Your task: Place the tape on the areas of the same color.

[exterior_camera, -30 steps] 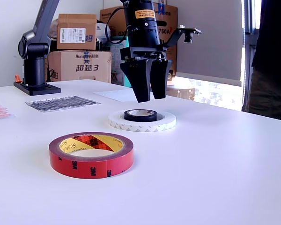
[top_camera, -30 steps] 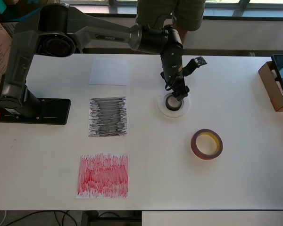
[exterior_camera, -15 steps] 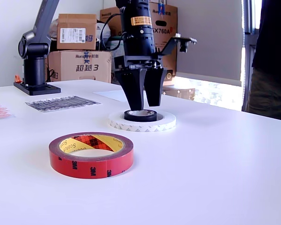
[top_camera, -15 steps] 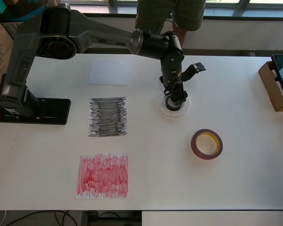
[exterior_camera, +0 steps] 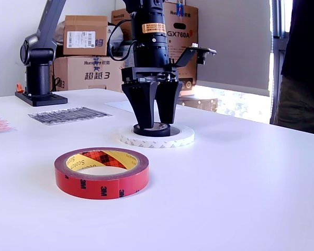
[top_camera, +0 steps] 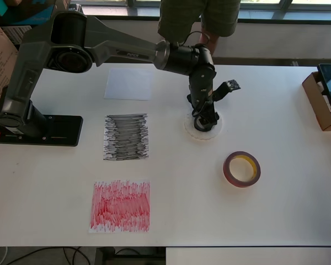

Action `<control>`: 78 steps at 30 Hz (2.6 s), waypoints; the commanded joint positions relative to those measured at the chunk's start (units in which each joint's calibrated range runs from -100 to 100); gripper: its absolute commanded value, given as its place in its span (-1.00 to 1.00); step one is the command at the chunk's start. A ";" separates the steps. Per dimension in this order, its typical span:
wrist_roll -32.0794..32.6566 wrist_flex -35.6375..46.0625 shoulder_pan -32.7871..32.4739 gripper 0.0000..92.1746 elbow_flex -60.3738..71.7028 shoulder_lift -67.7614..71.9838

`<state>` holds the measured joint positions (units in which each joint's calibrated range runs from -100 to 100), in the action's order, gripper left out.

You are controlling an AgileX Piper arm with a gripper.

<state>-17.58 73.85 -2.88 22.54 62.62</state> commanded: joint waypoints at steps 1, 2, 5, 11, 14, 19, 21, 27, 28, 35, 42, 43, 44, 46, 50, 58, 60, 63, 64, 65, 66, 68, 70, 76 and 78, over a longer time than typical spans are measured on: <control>0.32 0.78 -0.29 0.57 0.41 -0.22; 0.32 0.87 -0.29 0.45 0.41 -0.22; 0.48 0.87 -0.05 0.01 0.41 -0.22; 0.15 0.19 -0.05 -0.69 -0.23 0.25; 0.07 0.19 0.11 -0.86 -0.32 0.25; 0.48 0.78 1.29 -0.95 -0.14 -0.69; 0.48 0.95 1.45 -0.95 -0.05 -1.25; -0.17 5.53 1.29 -0.95 -0.86 -10.60; -0.17 6.64 1.05 -0.95 -0.86 -12.19; -1.48 15.54 0.03 -0.96 -0.96 -23.79; -8.11 19.45 1.53 -0.96 -6.41 -35.11; -10.16 19.28 1.69 -0.96 -9.41 -37.17; -12.45 18.51 1.77 -0.96 -13.50 -39.42; -16.14 14.61 2.71 -0.96 -22.85 -44.56; -21.21 -2.70 5.08 -0.96 -43.75 -57.00; -26.29 -31.04 6.11 -0.95 -74.74 -66.08; -26.37 -33.59 6.42 -0.94 -78.37 -66.08; -26.37 -34.18 6.50 -0.94 -81.92 -65.70; -26.21 -34.18 6.50 -0.94 -82.65 -65.23; -26.13 -34.18 6.42 -0.94 -83.10 -64.30; -25.96 -34.18 6.42 -0.94 -83.19 -63.27; -25.80 -34.18 6.42 -0.94 -83.10 -60.65; -25.80 -34.18 6.42 -0.94 -82.74 -57.94; -25.63 -33.59 6.42 -0.94 -82.55 -53.82; -25.63 -33.59 6.42 -0.94 -82.55 -53.26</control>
<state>-43.62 40.51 3.87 -54.69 3.11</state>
